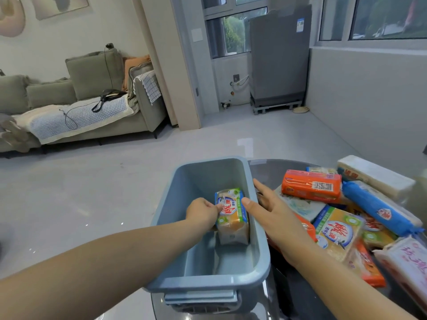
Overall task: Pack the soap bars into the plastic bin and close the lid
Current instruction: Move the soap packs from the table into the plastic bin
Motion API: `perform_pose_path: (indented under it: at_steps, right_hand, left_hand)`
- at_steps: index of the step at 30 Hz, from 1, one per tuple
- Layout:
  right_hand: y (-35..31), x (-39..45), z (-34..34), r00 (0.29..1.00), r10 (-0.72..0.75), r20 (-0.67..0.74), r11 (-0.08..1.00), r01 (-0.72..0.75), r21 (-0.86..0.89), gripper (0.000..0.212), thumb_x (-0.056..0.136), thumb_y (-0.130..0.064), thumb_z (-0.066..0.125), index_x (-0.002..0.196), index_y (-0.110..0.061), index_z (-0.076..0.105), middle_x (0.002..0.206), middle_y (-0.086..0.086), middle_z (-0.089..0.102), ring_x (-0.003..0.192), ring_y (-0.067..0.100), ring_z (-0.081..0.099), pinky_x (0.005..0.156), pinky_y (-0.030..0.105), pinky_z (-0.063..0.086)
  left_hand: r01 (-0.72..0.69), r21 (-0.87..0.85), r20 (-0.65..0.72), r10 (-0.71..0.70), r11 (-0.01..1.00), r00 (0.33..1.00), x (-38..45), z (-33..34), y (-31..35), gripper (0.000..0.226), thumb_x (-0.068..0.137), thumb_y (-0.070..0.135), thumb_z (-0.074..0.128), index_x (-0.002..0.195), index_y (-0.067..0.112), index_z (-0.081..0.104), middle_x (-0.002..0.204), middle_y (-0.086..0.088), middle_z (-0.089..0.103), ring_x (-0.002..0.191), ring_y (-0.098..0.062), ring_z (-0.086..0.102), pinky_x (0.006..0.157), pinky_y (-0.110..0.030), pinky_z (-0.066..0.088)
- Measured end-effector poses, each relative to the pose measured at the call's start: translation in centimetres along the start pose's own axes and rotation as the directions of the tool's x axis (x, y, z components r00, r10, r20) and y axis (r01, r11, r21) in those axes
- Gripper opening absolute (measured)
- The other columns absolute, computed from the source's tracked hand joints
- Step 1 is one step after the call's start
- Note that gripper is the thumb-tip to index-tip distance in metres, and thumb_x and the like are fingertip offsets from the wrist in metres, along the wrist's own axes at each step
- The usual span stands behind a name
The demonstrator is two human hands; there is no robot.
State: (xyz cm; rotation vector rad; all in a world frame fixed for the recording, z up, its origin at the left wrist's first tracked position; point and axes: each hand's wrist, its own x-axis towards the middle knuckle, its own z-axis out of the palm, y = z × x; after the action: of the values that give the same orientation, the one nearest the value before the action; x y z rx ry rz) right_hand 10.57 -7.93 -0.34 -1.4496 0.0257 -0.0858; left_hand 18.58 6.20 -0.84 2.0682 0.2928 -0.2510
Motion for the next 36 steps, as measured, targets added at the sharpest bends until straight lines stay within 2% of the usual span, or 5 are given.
perform_pose_path:
  at_steps: [5,13,21,28,36]
  right_hand:
    - [0.3,0.1,-0.2,1.0,-0.006,-0.007,1.0,0.006,0.006,0.052,0.088,-0.021,0.059,0.134,-0.037,0.04,0.12,-0.011,0.062,0.096,0.003,0.066,0.069,0.019,0.056]
    - [0.1,0.2,-0.3,1.0,0.005,0.014,1.0,-0.004,-0.027,0.053,0.087,-0.025,0.059,0.133,-0.043,0.04,0.099,-0.025,0.063,0.084,-0.006,0.066,0.058,0.014,0.053]
    - [-0.4,-0.2,-0.2,1.0,0.013,0.001,0.997,-0.013,-0.077,0.052,0.087,-0.035,0.057,0.133,-0.048,0.037,0.104,-0.028,0.058,0.095,0.002,0.063,0.071,0.019,0.054]
    - [-1.2,-1.5,-1.7,0.999,-0.013,-0.046,0.978,0.003,-0.21,0.034,0.088,-0.032,0.056,0.119,-0.043,0.047,0.092,-0.032,0.054,0.073,-0.015,0.062,0.053,0.004,0.044]
    - [-2.8,-0.5,-8.1,0.951,-0.241,-0.192,0.793,0.079,-0.604,0.01,0.088,-0.034,0.055,0.093,-0.042,0.06,0.085,-0.026,0.059,0.082,-0.01,0.053,0.064,0.012,0.037]
  left_hand:
    - [0.081,0.034,0.08,-0.083,0.996,0.993,0.0,0.4,-0.2,0.027,0.093,0.031,0.053,0.109,0.009,0.058,0.096,-0.011,0.066,0.068,-0.023,0.059,0.057,-0.029,0.052]
    - [0.207,-0.076,0.242,-0.183,0.975,0.953,-0.2,0.5,0.5,0.024,0.095,0.024,0.05,0.11,0.008,0.059,0.083,-0.008,0.065,0.065,-0.023,0.061,0.061,-0.038,0.055]
    - [0.188,-0.034,0.348,-0.165,0.982,0.923,-0.8,0.3,1.4,0.059,0.087,0.062,0.044,0.121,0.017,0.061,0.118,-0.008,0.067,0.109,-0.029,0.061,0.099,-0.044,0.044]
    - [-0.2,-0.063,0.069,0.204,0.978,0.976,-2.9,-0.9,4.5,0.053,0.095,0.047,0.033,0.139,0.018,0.04,0.135,0.001,0.049,0.099,-0.011,0.047,0.066,-0.021,0.038]
    - [-0.549,-0.009,0.052,0.549,0.836,0.834,-6.2,1.6,7.9,0.029,0.095,0.041,0.038,0.112,0.026,0.057,0.116,0.006,0.06,0.116,-0.017,0.05,0.103,-0.039,0.037]
